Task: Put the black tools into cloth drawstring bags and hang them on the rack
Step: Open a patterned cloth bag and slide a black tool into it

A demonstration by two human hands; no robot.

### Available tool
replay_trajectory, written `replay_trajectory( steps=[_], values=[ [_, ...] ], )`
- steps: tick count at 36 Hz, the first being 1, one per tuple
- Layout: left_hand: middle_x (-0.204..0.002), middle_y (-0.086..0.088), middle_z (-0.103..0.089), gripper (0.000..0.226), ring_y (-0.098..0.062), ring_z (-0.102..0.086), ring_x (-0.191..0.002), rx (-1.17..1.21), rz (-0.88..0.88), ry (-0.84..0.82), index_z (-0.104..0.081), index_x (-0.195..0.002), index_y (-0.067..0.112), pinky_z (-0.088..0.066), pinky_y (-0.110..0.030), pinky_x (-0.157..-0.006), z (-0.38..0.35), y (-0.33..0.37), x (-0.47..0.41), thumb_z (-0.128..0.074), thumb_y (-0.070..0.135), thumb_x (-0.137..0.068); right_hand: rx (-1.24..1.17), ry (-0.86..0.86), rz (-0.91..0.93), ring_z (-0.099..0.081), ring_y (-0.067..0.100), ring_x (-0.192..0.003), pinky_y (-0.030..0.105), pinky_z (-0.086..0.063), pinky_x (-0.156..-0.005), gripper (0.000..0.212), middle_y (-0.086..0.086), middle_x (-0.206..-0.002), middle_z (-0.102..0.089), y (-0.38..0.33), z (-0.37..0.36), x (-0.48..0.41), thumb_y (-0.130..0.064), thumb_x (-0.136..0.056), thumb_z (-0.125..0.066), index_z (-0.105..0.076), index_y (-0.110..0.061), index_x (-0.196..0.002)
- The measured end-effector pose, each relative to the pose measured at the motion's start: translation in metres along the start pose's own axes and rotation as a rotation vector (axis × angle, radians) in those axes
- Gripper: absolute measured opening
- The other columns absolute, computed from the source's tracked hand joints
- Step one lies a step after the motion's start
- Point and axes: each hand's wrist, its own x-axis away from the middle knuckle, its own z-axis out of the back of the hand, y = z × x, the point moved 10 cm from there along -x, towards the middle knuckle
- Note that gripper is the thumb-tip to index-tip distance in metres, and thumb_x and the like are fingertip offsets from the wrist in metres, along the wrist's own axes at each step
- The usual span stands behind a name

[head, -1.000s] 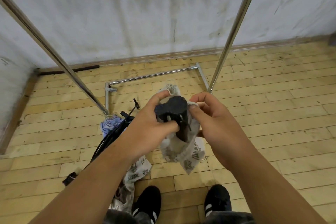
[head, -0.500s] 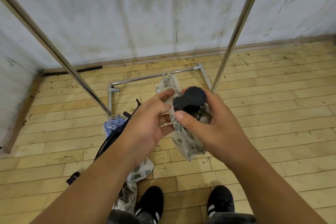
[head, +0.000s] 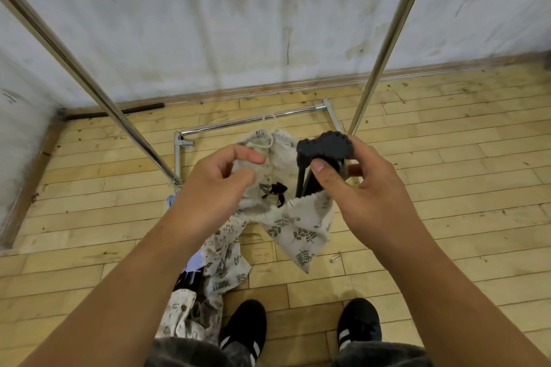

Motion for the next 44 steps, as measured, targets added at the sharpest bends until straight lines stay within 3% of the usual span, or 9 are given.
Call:
replay_trajectory(
  steps=[5,7,12,17,26,29,33,38,44],
  values=[
    [-0.071,-0.003,-0.060,0.045,-0.013,-0.045,-0.055,-0.080,-0.034,-0.108,-0.072,-0.101,0.047,-0.042,-0.026,-0.054,-0.008,0.002,0.002,-0.063,0.004,-0.089,-0.021,-0.023,0.005,-0.056,0.001,-0.106,0.026,-0.048,-0.088,0.028,-0.013,-0.124,-0.062,0.000,0.000,0.000,-0.043,-0.093,-0.064,-0.065,-0.046,-0.121],
    [-0.064,0.012,-0.058,0.051,-0.012,-0.043,-0.050,-0.127,-0.052,-0.195,-0.069,-0.106,0.050,-0.044,-0.030,-0.053,-0.017,0.003,0.005,-0.066,0.002,-0.089,-0.032,-0.033,0.003,-0.055,-0.004,-0.106,0.023,-0.046,-0.086,0.028,-0.014,-0.125,-0.062,-0.001,-0.001,0.000,-0.043,-0.094,-0.064,-0.065,-0.047,-0.121],
    [-0.075,0.003,-0.057,0.061,-0.018,-0.039,-0.049,-0.281,-0.094,-0.317,-0.055,-0.123,0.057,-0.037,-0.028,-0.047,-0.032,0.000,0.010,-0.070,0.008,-0.090,-0.042,-0.031,0.014,-0.052,-0.014,-0.106,0.016,-0.041,-0.083,0.030,-0.019,-0.128,-0.061,-0.003,0.000,0.000,-0.041,-0.094,-0.065,-0.064,-0.046,-0.123],
    [-0.065,0.001,-0.050,0.025,-0.012,-0.045,-0.047,-0.310,-0.106,-0.140,-0.049,-0.108,0.041,-0.037,-0.023,-0.046,-0.017,-0.002,0.001,-0.069,0.033,-0.096,-0.040,-0.025,0.028,-0.049,-0.020,-0.104,0.009,-0.038,-0.080,0.034,-0.021,-0.128,-0.058,-0.004,0.001,0.001,-0.039,-0.094,-0.065,-0.062,-0.045,-0.127],
    [-0.052,0.001,-0.046,0.027,-0.011,-0.035,-0.037,-0.314,-0.105,0.132,-0.043,-0.102,0.030,-0.030,-0.019,-0.037,0.011,-0.002,-0.006,-0.068,0.039,-0.096,-0.057,-0.049,0.062,-0.049,-0.020,-0.108,-0.004,-0.043,-0.077,0.035,-0.016,-0.128,-0.056,-0.007,0.000,0.001,-0.029,-0.097,-0.066,-0.060,-0.044,-0.128],
    [-0.055,-0.003,-0.050,0.030,-0.013,-0.040,-0.039,-0.314,-0.133,0.210,-0.043,-0.118,0.037,-0.035,-0.025,-0.039,0.019,0.003,-0.004,-0.065,0.040,-0.098,-0.067,-0.047,0.066,-0.050,-0.016,-0.110,-0.003,-0.043,-0.076,0.036,-0.015,-0.130,-0.056,-0.006,0.001,0.002,-0.028,-0.097,-0.066,-0.060,-0.041,-0.130],
    [-0.061,0.010,-0.051,0.070,-0.006,-0.050,-0.034,-0.324,-0.116,0.199,-0.021,-0.159,0.046,-0.040,-0.010,-0.039,0.019,0.007,0.000,-0.061,0.041,-0.101,-0.067,-0.050,0.066,-0.051,-0.012,-0.111,-0.004,-0.042,-0.076,0.036,-0.014,-0.130,-0.056,-0.006,0.001,0.002,-0.028,-0.097,-0.065,-0.061,-0.042,-0.129],
    [-0.092,0.000,-0.070,0.024,-0.016,-0.068,-0.045,-0.322,-0.080,0.173,-0.066,-0.120,0.038,-0.050,-0.016,-0.041,0.019,-0.003,-0.004,-0.065,0.025,-0.100,-0.076,-0.051,0.072,-0.051,-0.013,-0.112,-0.003,-0.044,-0.076,0.035,-0.015,-0.130,-0.057,-0.006,0.000,0.002,-0.029,-0.097,-0.065,-0.061,-0.043,-0.129],
    [-0.080,0.003,-0.075,0.006,-0.013,-0.068,-0.042,-0.286,-0.075,0.190,-0.070,-0.102,0.029,-0.049,-0.018,-0.043,0.022,-0.005,-0.006,-0.066,0.032,-0.100,-0.067,-0.049,0.080,-0.051,-0.012,-0.115,0.006,-0.051,-0.077,0.036,-0.019,-0.128,-0.057,-0.005,0.000,0.002,-0.028,-0.097,-0.065,-0.060,-0.046,-0.127]
  ],
)
